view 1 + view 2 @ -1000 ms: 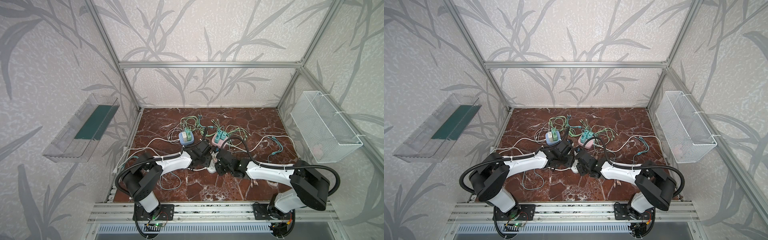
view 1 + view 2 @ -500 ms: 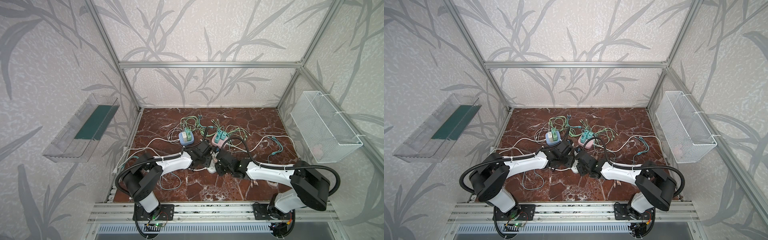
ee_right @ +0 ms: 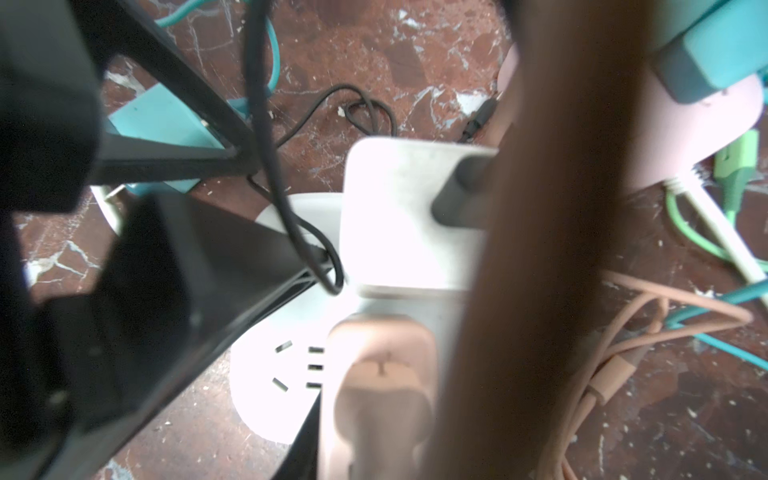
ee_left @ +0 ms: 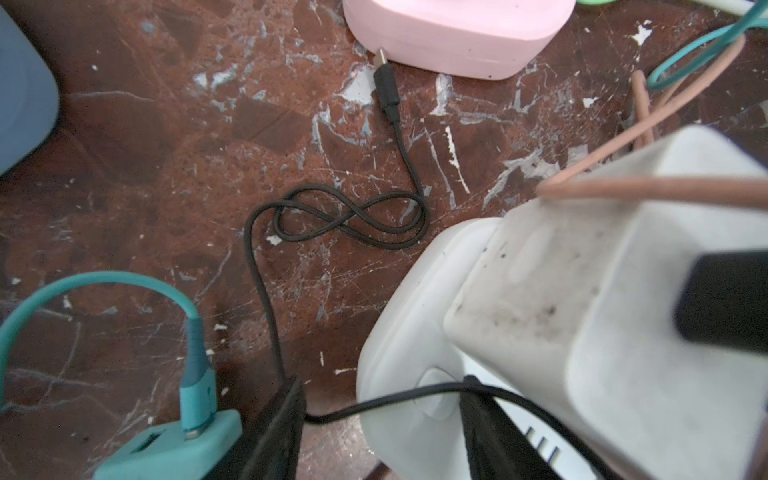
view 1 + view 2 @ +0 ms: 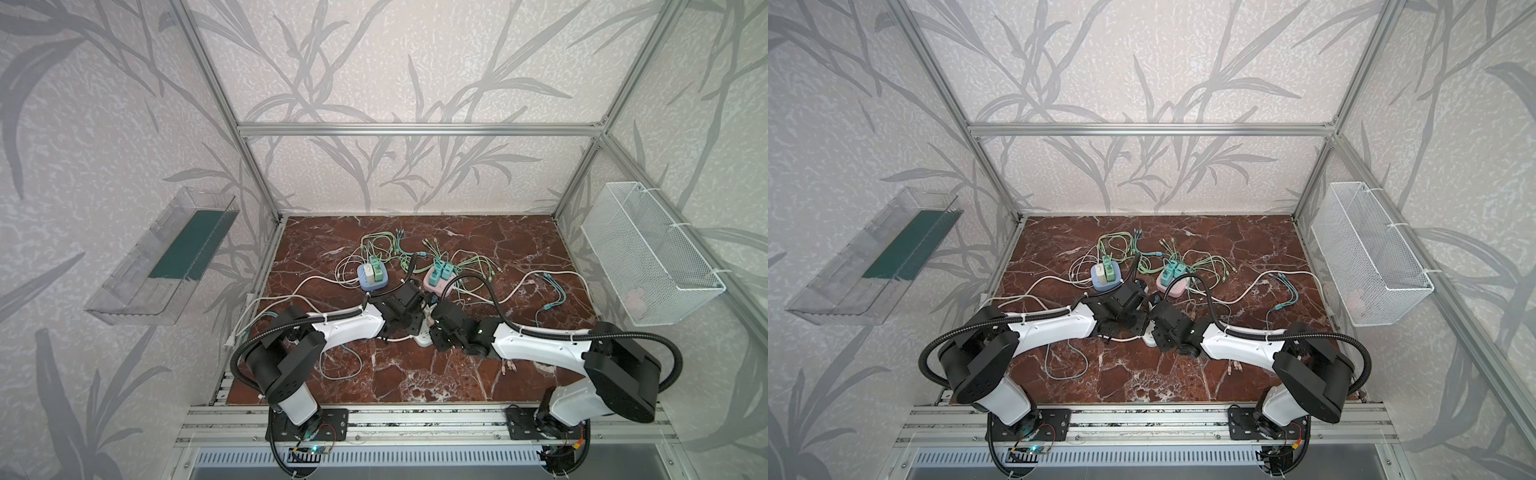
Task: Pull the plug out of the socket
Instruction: 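Pull the pink charger out of the white strip with the right gripper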
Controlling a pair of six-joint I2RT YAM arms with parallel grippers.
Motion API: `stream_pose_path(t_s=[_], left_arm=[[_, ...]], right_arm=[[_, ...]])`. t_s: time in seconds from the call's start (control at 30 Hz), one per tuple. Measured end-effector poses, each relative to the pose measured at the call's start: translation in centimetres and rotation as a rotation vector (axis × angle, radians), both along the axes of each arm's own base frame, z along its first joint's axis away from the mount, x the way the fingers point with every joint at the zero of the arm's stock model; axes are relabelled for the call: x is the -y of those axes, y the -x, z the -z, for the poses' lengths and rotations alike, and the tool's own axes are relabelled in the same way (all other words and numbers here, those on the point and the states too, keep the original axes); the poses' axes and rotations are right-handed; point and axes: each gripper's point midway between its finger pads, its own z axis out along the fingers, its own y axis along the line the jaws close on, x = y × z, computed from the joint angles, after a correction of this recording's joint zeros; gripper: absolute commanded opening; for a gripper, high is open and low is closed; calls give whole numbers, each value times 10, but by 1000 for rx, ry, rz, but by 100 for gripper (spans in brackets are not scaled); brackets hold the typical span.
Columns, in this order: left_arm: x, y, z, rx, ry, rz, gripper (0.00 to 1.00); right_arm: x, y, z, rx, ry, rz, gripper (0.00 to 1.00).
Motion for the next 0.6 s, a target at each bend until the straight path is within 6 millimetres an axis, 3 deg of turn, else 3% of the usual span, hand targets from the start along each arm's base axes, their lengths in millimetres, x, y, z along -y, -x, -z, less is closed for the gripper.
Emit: stream_pose_path(t_s=[0.6], left_arm=[[-1,-1,0,10,-7,-3,60]], right_arm=[[-2,-6,-23,44,-62,5,8]])
